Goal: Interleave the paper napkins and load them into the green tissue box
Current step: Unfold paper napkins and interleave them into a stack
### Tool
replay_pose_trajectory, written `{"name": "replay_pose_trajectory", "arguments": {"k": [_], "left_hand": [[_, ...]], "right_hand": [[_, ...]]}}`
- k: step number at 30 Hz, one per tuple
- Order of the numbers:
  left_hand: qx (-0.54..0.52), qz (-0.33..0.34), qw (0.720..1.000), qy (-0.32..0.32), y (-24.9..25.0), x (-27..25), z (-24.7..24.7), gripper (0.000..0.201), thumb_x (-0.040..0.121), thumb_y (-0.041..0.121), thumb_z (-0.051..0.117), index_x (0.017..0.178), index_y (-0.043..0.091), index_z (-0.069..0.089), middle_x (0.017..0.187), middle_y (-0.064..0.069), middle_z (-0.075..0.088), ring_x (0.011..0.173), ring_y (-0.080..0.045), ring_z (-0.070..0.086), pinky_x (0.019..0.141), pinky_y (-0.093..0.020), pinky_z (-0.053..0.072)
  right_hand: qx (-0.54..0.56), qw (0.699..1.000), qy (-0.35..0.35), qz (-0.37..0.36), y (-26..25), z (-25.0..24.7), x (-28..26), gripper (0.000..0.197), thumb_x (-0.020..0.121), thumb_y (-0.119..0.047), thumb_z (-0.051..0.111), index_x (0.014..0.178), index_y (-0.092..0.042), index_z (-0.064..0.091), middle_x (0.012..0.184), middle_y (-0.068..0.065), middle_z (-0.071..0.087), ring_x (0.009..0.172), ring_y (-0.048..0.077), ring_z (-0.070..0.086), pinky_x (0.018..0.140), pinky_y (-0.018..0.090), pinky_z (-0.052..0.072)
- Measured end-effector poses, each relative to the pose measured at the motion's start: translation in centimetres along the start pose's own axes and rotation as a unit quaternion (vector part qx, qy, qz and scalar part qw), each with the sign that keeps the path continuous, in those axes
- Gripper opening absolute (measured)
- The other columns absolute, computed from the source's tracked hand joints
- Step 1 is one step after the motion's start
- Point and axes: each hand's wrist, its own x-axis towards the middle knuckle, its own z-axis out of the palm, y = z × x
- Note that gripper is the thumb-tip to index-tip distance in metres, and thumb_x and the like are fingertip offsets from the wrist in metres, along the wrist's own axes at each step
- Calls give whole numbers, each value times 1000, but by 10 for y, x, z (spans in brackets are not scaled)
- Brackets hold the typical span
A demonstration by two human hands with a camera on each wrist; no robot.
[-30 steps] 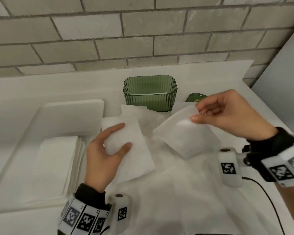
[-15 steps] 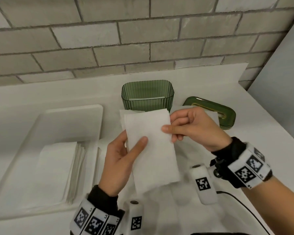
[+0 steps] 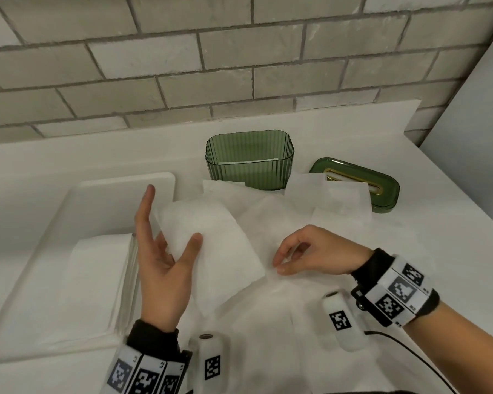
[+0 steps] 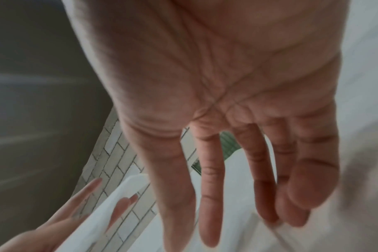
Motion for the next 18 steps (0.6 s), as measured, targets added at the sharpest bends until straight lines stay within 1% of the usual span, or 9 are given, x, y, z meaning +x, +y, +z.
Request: {"name": "replay_pose_trajectory", "arguments": {"k": [2, 4, 7, 10, 12, 13, 15, 16, 18], "left_hand": [[16, 1, 1000, 8, -1, -5, 2, 77, 88, -11, 64, 143, 40, 44, 149, -3, 49, 125, -26, 59, 98, -50, 53], [33, -7, 999, 10, -3, -9, 2, 57, 88, -8, 64, 132, 29, 60, 135, 6, 63, 124, -19, 60, 97, -35, 55], [35, -38, 998, 21, 0, -12, 0, 39, 89, -4, 65, 116, 23, 72, 118, 8, 72, 117, -12, 64, 95, -26, 55], [30, -28, 998, 46, 8, -10, -4, 39, 87, -6, 67, 116, 20, 71, 116, 10, 72, 112, -1, 65, 88, -14, 53], [35, -15, 998, 49, 13, -6, -6, 45, 85, -9, 68, 119, 20, 69, 120, 10, 70, 115, -1, 63, 91, -13, 51], [40, -8, 998, 44, 13, -5, -6, 50, 84, -10, 69, 123, 21, 67, 124, 10, 68, 118, -2, 61, 95, -15, 50], [40, 5, 999, 27, 11, -3, -5, 62, 81, -14, 69, 132, 20, 61, 134, 9, 63, 125, -3, 57, 97, -16, 49], [38, 9, 999, 17, 11, -3, -2, 67, 80, -16, 70, 135, 19, 58, 137, 9, 60, 127, -3, 55, 98, -17, 50], [30, 14, 999, -9, 10, -5, 4, 70, 78, -16, 72, 137, 18, 56, 139, 10, 59, 126, -4, 56, 97, -20, 52]], "right_hand": [[5, 1000, 6, -6, 3, 5, 4, 17, 76, -29, 81, 92, -24, 78, 98, 15, 70, 78, 12, 55, 80, 26, 46], [9, 1000, 8, -12, 4, 7, 4, 20, 76, -30, 81, 95, -26, 78, 104, 18, 69, 82, 21, 59, 82, 29, 47], [7, 997, 66, -42, -5, 3, -4, 16, 76, -25, 81, 91, -25, 79, 96, 9, 73, 89, 25, 65, 85, 35, 51], [9, 982, 156, -103, -24, -10, -20, 8, 73, -22, 84, 80, -21, 80, 81, -3, 75, 79, 23, 67, 78, 39, 54], [-2, 972, 189, -137, -41, -21, -33, 8, 70, -21, 85, 73, -22, 78, 75, -6, 73, 73, 20, 64, 75, 36, 53], [-10, 971, 183, -152, -50, -26, -40, 9, 70, -19, 86, 71, -22, 77, 74, -7, 73, 73, 17, 64, 73, 31, 52], [-30, 978, 99, -179, -69, -31, -55, 11, 72, -13, 84, 73, -19, 75, 76, -9, 72, 76, 8, 66, 76, 19, 48], [-37, 981, 36, -189, -77, -32, -63, 11, 73, -11, 84, 75, -18, 75, 77, -8, 72, 79, 7, 66, 81, 19, 48], [-32, 975, -47, -213, -91, -34, -73, 11, 74, -10, 82, 82, -14, 76, 82, -6, 73, 83, 10, 66, 89, 33, 47]]}}
